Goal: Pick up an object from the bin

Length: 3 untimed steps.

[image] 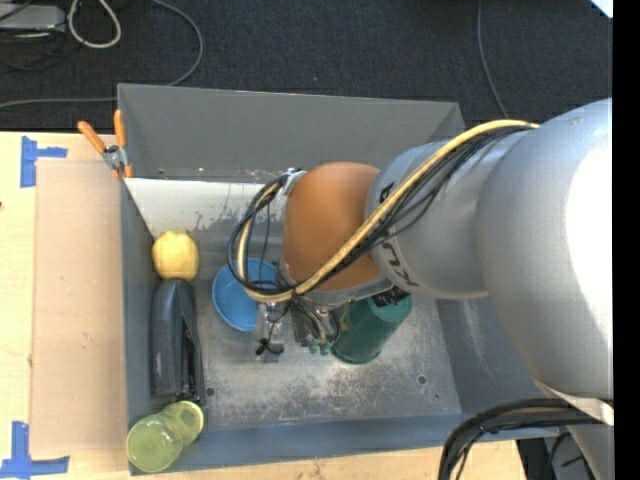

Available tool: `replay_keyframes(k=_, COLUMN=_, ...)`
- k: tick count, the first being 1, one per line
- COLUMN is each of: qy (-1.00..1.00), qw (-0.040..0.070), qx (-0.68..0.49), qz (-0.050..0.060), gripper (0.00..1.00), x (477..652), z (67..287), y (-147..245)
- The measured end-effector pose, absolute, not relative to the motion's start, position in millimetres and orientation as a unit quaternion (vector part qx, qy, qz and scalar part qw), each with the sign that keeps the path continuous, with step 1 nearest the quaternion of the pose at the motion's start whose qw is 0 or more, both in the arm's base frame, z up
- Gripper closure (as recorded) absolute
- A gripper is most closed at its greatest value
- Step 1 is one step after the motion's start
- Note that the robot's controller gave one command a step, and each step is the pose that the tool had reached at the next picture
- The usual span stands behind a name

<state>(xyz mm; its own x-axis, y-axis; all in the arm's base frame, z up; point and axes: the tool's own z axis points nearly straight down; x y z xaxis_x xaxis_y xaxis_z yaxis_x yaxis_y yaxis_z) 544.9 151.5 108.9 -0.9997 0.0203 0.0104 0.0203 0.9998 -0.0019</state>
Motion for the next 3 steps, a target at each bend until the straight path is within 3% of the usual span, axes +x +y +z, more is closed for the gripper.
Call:
replay_keyframes(k=2, qy=-1.000, qw=0.005, qx=-0.012, qz=0.001, gripper=1.00, x=546.0, z=113.7, y=151.1)
replay_keyframes(k=3, qy=-0.996, qw=0.003, qx=0.093, qz=0.001, gripper=1.00, x=511.7, z=74.2, y=129.8)
